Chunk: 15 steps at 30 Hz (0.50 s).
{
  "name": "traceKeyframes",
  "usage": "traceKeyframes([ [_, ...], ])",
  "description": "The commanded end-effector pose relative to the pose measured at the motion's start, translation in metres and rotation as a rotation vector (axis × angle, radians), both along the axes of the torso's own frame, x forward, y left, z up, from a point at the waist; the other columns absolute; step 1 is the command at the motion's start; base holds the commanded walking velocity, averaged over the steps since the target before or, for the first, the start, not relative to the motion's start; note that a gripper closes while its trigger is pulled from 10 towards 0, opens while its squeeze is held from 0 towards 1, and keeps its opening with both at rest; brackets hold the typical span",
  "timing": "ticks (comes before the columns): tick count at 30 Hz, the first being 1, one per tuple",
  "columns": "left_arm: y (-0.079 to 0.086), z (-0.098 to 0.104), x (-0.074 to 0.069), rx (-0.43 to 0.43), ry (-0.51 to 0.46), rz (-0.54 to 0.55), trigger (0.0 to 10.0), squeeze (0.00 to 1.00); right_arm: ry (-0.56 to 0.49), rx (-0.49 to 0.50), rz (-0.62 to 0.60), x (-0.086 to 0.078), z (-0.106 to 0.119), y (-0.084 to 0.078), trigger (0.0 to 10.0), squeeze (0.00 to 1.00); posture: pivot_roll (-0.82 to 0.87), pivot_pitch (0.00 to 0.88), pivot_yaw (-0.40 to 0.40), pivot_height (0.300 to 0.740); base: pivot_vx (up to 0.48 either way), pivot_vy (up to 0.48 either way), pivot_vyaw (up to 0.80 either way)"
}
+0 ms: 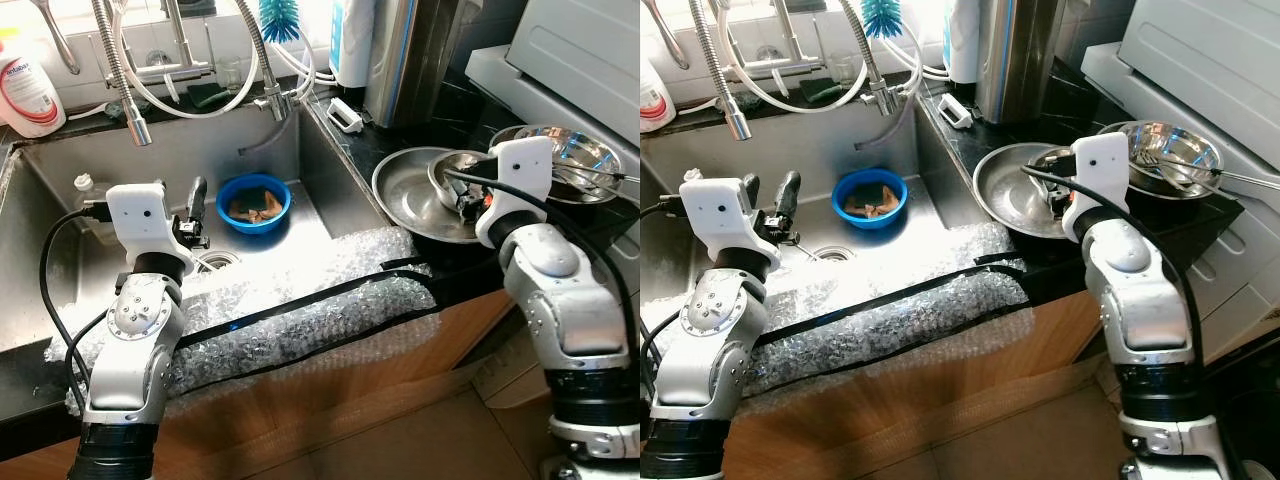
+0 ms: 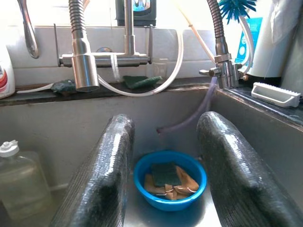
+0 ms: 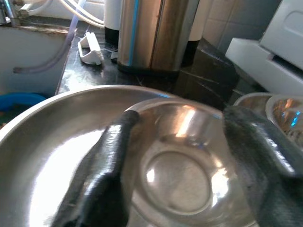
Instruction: Kitchen organization
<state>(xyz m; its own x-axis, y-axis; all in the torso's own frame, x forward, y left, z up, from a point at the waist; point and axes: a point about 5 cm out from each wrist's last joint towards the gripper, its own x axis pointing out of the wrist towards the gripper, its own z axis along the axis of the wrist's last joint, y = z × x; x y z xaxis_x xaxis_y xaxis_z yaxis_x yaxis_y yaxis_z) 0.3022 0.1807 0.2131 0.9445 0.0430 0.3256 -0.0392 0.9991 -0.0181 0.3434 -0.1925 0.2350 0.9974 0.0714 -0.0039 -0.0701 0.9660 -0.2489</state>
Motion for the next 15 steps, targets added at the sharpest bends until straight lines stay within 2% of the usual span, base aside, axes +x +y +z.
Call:
traceKeyframes([
  [1, -0.0010, 0.0058, -0.0002, 0.022, -0.016, 0.001, 10.0, 0.00, -0.004, -0.029, 0.010, 0.0045, 0.0070, -0.0010, 10.0, 0.81, -0.02, 0.109, 0.012, 0.740, 0.000, 0.000, 0.00],
  [2, -0.0009, 0.0061, 0.0000, 0.023, -0.017, 0.000, 10.0, 0.00, -0.005, -0.032, 0.009, 0.0058, 0.0091, -0.0020, 10.0, 0.81, -0.02, 0.110, 0.013, 0.740, 0.000, 0.000, 0.00],
  [3, -0.0008, 0.0062, 0.0001, 0.023, -0.017, 0.000, 10.0, 0.00, -0.005, -0.041, 0.013, 0.0068, 0.0109, -0.0023, 10.0, 0.00, -0.02, 0.112, 0.013, 0.740, 0.000, 0.000, 0.00],
  [6, -0.0007, 0.0068, 0.0006, 0.023, -0.017, 0.000, 10.0, 0.00, 0.007, -0.101, 0.051, 0.0093, 0.0146, 0.0005, 10.0, 0.00, -0.02, 0.114, 0.015, 0.740, 0.000, 0.000, 0.00],
  [15, -0.0002, 0.0088, 0.0010, 0.023, -0.019, -0.002, 10.0, 0.00, 0.031, -0.119, 0.124, 0.0092, 0.0135, 0.0073, 10.0, 0.00, -0.02, 0.118, 0.017, 0.740, 0.000, 0.000, 0.00],
])
